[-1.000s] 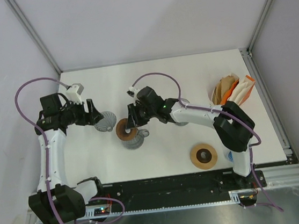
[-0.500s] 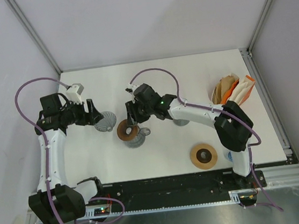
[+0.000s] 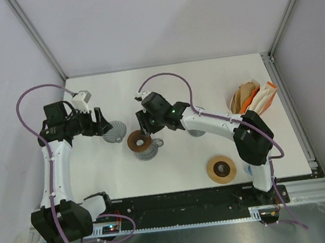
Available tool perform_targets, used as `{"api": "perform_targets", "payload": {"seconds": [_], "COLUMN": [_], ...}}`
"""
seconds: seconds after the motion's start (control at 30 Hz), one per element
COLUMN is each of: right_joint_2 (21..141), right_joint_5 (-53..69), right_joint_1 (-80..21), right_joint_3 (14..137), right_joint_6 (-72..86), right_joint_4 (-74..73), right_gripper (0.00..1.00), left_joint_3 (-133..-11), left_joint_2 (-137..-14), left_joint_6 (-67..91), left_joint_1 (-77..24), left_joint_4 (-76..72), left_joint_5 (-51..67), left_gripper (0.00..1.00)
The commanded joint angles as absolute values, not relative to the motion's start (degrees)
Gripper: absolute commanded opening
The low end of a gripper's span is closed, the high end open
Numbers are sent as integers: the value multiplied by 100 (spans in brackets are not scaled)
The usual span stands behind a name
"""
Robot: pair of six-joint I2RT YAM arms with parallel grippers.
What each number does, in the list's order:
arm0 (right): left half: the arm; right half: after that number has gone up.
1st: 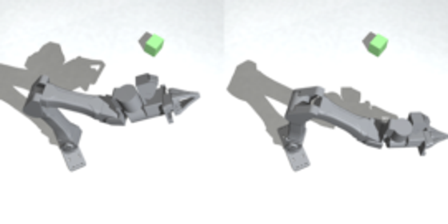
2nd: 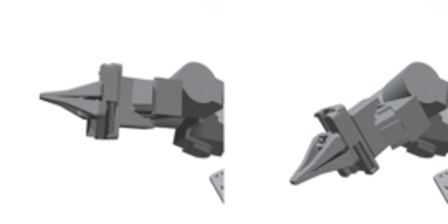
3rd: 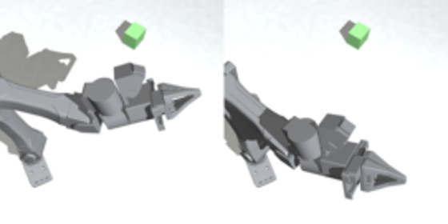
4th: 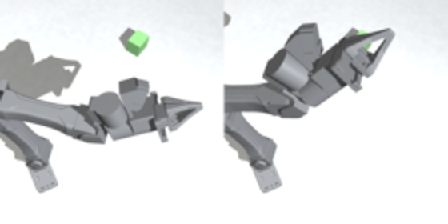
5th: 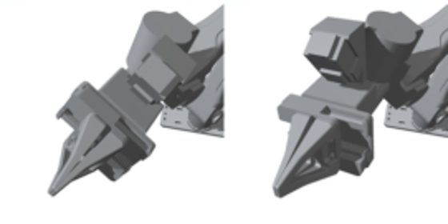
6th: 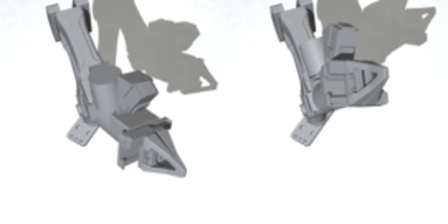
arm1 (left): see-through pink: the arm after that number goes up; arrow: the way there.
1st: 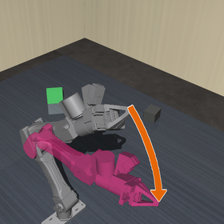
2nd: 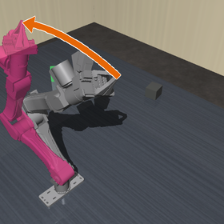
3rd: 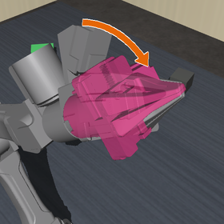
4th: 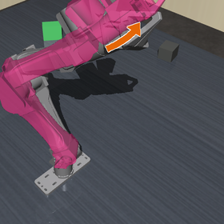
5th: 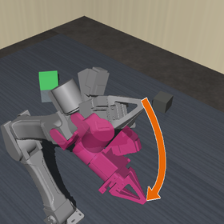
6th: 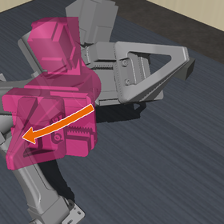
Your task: Place the coffee filter in the dripper
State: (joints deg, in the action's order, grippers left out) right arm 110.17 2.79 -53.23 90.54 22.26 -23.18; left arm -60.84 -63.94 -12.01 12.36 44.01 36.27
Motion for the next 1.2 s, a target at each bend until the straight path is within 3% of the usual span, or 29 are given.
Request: {"api": "perform_targets", "payload": {"seconds": [0.0,0.23,0.57,0.7,0.97,1.17], "right_joint_2": [11002,11343,11680,11676,11438,11271], "right_joint_5": [3,-796,-1070,-1070,-1309,-1461], "right_joint_1": [-5476,-5779,-5829,-5834,-5857,-5852], "right_joint_3": [9322,9803,10030,10008,9947,9828], "right_joint_6": [1888,1393,1336,1316,1295,1275], "right_joint_4": [-2332,-2779,-3121,-3147,-3168,-3208], "right_gripper": [49,58,56,50,28,25], "left_joint_3": [-6033,-6012,-6068,-6080,-6099,-6108], "left_joint_2": [-6244,-6235,-6222,-6222,-6210,-6218], "left_joint_6": [-1185,-1184,-1193,-1205,-1203,-1212], "left_joint_1": [1266,1266,1264,1270,1265,1267], "left_joint_4": [4282,4283,4284,4287,4285,4287], "left_joint_5": [3830,3865,3795,3750,3748,3716], "left_gripper": [79,79,79,79,79,79]}}
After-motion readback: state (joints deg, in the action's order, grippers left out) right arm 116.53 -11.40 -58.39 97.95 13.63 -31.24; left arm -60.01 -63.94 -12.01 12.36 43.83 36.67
